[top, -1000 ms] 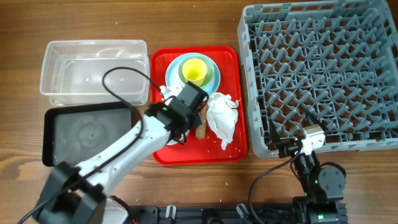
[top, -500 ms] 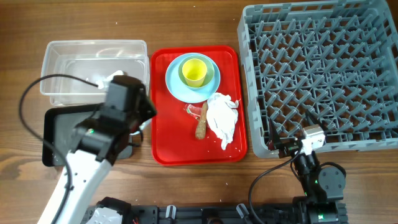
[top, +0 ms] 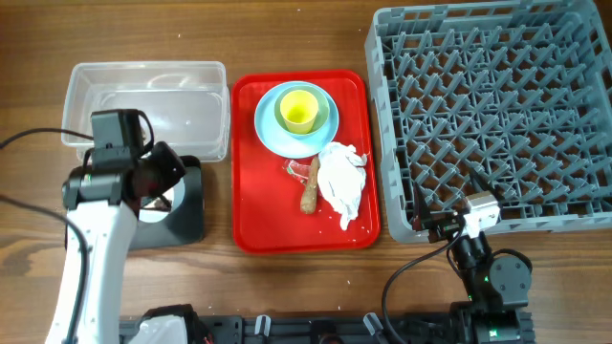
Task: Sort waste into correct bins and load items into the dishwasher rack
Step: 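Carry the blue bowl left over the black tray, then tip the blue bowl to pour rice and scraps onto the black tray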
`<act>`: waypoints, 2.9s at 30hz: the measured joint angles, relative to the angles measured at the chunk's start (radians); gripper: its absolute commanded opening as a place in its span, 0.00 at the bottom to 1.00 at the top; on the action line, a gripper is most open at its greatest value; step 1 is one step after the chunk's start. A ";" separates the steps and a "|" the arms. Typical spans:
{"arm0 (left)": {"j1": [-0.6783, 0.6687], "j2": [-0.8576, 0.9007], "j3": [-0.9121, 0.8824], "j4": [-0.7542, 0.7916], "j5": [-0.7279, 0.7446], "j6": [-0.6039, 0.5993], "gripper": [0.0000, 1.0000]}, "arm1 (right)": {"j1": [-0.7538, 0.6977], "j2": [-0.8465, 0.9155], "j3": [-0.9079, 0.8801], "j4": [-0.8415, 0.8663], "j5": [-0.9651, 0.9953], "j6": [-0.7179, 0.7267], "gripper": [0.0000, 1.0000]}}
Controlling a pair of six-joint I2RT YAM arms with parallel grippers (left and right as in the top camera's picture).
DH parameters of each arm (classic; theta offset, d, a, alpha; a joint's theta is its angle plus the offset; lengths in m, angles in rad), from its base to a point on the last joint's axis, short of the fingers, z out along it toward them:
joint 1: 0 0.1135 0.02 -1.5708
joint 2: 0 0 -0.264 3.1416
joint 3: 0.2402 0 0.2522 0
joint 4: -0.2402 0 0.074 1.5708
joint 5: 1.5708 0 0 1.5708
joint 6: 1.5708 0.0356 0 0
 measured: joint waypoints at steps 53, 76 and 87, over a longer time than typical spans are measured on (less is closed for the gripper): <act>0.136 0.151 -0.139 0.125 0.654 0.234 0.04 | 0.000 0.000 0.000 0.000 0.000 0.000 1.00; 0.557 0.150 -0.143 -0.029 1.126 0.594 0.04 | 0.000 0.000 0.000 0.000 0.000 0.000 1.00; 0.649 0.150 -0.143 -0.029 1.304 0.609 0.04 | 0.000 0.000 0.000 0.000 0.000 0.000 1.00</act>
